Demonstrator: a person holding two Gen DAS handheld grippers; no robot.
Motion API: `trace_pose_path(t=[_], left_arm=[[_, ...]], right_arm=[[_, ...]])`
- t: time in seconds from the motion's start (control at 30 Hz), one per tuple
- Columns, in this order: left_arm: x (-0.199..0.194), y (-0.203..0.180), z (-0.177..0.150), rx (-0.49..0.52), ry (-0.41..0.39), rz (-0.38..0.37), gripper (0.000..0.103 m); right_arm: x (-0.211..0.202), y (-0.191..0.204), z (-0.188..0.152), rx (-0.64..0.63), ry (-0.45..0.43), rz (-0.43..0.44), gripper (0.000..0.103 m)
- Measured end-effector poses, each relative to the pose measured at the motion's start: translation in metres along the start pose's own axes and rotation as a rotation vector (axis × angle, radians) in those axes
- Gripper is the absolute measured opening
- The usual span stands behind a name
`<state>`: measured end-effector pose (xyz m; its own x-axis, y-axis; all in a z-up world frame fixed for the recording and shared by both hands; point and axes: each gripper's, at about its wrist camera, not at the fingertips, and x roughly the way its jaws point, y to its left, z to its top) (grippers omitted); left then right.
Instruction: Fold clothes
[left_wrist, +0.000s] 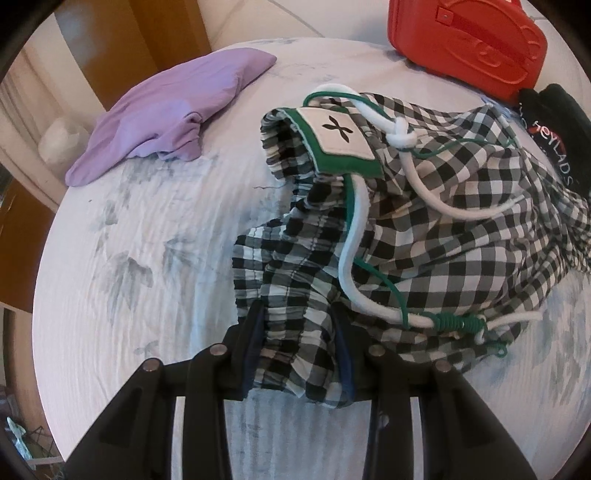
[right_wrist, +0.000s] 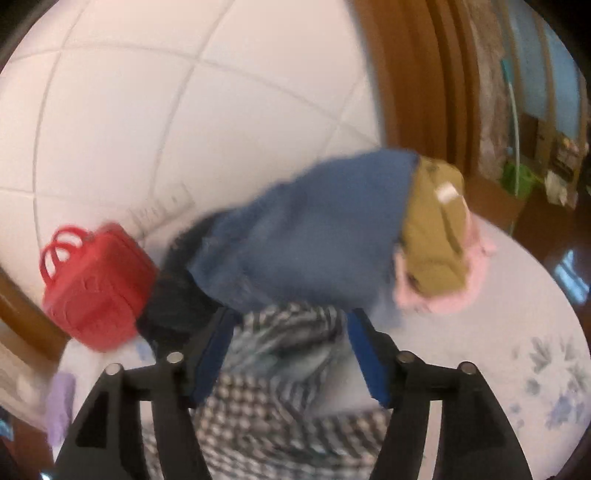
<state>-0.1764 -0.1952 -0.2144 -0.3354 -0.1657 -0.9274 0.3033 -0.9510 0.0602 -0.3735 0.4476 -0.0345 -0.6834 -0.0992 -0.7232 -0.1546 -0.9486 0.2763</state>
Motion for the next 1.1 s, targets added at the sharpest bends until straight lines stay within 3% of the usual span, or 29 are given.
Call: trace_pose_path(t=[0.23, 0.37, 0.5, 0.57, 0.6, 0.63, 0.77, 0.93, 1.0, 1.1], left_arm=[[-0.003, -0.002, -0.003, -0.036, 0.000, 0.007, 0.035], [-0.025, -0.005, -0.007, -0.055, -0.059, 0.029, 0.032], [-0.063, -0.001, -0.007, -0.066, -0.140, 0.019, 0.030], [-0.083, 0.001, -0.007, -0.069, -0.181, 0.011, 0.030], [-0.093, 0.003, -0.007, -0.071, -0.201, 0.007, 0.030], [-0.103, 0.004, -0.007, -0.073, -0.221, 0.003, 0.030], [-0.143, 0.010, -0.006, -0.080, -0.303, -0.014, 0.030], [-0.178, 0.040, -0.018, -0.105, -0.343, -0.021, 0.029], [-0.184, 0.052, -0.027, -0.111, -0.340, -0.003, 0.026], [-0.177, 0.065, -0.042, -0.100, -0.303, 0.018, 0.026]], right_arm=[[0.031, -0.082, -0.101, 0.034, 0.272, -0.041, 0.066], [0.039, -0.111, -0.137, 0.139, 0.317, 0.018, 0.067], [0.055, -0.097, -0.142, 0.081, 0.316, -0.015, 0.077], [0.055, -0.091, -0.141, 0.067, 0.287, -0.027, 0.069], [0.056, -0.088, -0.141, 0.060, 0.272, -0.033, 0.032], [0.051, -0.086, -0.139, 0.062, 0.251, -0.022, 0.007], [-0.003, -0.086, -0.121, 0.080, 0.136, 0.076, 0.007], [-0.095, -0.088, -0.093, 0.047, 0.000, 0.117, 0.007], [-0.122, -0.092, -0.087, 0.038, -0.009, 0.121, 0.007], [-0.133, -0.108, -0.088, 0.042, 0.078, 0.086, 0.007]])
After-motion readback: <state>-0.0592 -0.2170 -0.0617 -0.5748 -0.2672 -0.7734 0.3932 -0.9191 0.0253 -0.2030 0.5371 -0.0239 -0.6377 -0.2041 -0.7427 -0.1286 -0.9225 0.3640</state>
